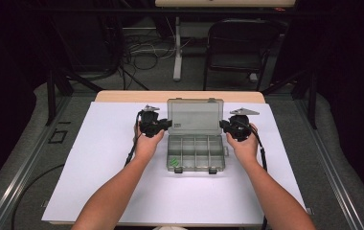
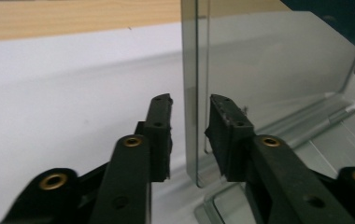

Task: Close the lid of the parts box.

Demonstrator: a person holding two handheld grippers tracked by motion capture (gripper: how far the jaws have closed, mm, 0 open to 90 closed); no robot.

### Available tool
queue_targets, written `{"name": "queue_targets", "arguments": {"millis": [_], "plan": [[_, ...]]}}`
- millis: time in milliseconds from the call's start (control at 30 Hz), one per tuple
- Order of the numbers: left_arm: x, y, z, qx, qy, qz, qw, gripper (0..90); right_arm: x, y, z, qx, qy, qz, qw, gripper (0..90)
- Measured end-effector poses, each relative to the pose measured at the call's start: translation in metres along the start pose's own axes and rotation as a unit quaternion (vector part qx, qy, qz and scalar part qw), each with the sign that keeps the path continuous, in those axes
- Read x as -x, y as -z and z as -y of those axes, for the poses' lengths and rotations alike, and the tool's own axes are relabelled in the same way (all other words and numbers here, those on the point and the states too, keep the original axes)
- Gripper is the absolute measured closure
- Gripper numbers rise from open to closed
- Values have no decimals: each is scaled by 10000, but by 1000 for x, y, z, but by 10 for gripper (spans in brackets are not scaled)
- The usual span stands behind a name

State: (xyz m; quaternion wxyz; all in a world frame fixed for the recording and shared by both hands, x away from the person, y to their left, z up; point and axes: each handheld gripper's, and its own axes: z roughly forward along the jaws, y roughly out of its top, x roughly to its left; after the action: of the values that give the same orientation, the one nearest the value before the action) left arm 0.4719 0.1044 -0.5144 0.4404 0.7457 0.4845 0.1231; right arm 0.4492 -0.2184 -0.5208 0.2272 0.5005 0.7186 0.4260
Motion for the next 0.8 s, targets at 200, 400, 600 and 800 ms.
{"name": "queue_targets", "arguments": {"millis": [200,400,600,800], "plan": [[1,7,-20,52,-48,-77,9999,663,0,1,1,16,24,21,10000,844],[1,7,-35,45,-56,-93,9999,664,0,1,1,30,2,2,10000,845],[3,9,-47,134,-42,-164,9998,690,0,1,2,63,8,-9,10000,845],[4,12,-57,157,-93,-180,9997,706,0,1,2,64,12,-8,10000,845]]}}
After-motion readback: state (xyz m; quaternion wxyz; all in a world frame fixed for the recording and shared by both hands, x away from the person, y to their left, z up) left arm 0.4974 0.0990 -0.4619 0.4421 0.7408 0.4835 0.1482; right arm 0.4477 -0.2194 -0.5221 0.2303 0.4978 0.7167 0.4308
